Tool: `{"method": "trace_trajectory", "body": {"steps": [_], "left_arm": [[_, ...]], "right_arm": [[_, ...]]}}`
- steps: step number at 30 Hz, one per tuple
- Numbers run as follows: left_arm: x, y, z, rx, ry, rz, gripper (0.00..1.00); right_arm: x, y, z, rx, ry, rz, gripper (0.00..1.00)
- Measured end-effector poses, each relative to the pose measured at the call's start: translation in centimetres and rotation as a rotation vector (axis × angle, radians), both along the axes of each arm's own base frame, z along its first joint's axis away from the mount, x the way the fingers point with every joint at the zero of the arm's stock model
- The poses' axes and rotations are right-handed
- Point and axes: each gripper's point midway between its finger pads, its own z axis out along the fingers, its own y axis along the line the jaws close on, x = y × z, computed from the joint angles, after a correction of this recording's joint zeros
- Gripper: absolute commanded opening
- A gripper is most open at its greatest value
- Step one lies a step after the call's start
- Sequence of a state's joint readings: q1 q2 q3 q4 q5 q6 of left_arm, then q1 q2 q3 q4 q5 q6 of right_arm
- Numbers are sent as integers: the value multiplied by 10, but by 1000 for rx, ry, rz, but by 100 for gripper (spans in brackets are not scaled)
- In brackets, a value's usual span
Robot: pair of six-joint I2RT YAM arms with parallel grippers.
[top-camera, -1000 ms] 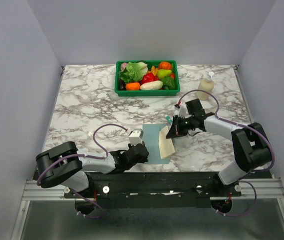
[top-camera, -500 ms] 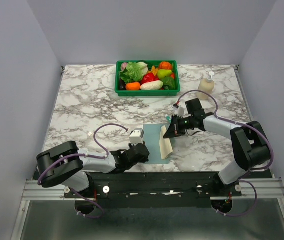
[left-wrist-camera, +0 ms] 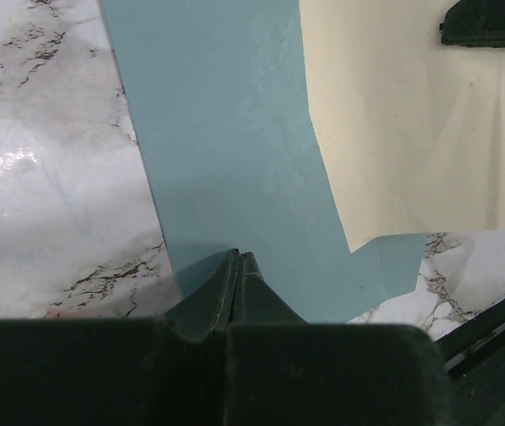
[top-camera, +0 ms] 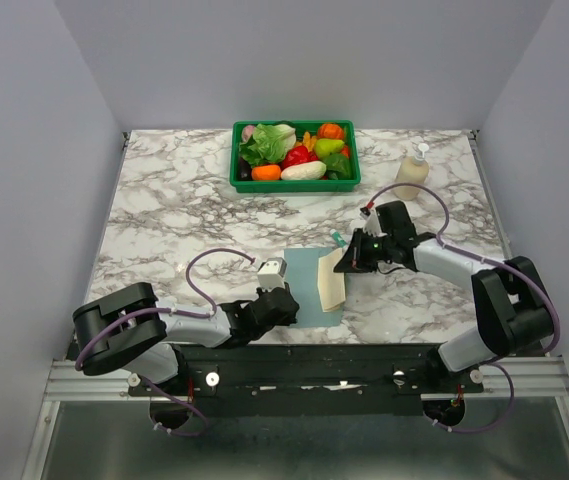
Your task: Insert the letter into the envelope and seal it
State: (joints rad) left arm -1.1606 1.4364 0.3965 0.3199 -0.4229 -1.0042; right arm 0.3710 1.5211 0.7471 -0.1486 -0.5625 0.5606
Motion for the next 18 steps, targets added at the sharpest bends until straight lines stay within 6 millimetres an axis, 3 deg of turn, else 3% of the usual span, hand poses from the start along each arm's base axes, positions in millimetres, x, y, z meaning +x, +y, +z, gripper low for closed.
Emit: {"method": "trace_trajectory", "body": {"steps": [18], "left_arm": [[0, 0, 0, -3, 1, 2, 0]], "right_arm": [[-2, -5, -7, -17, -27, -16, 1]]}}
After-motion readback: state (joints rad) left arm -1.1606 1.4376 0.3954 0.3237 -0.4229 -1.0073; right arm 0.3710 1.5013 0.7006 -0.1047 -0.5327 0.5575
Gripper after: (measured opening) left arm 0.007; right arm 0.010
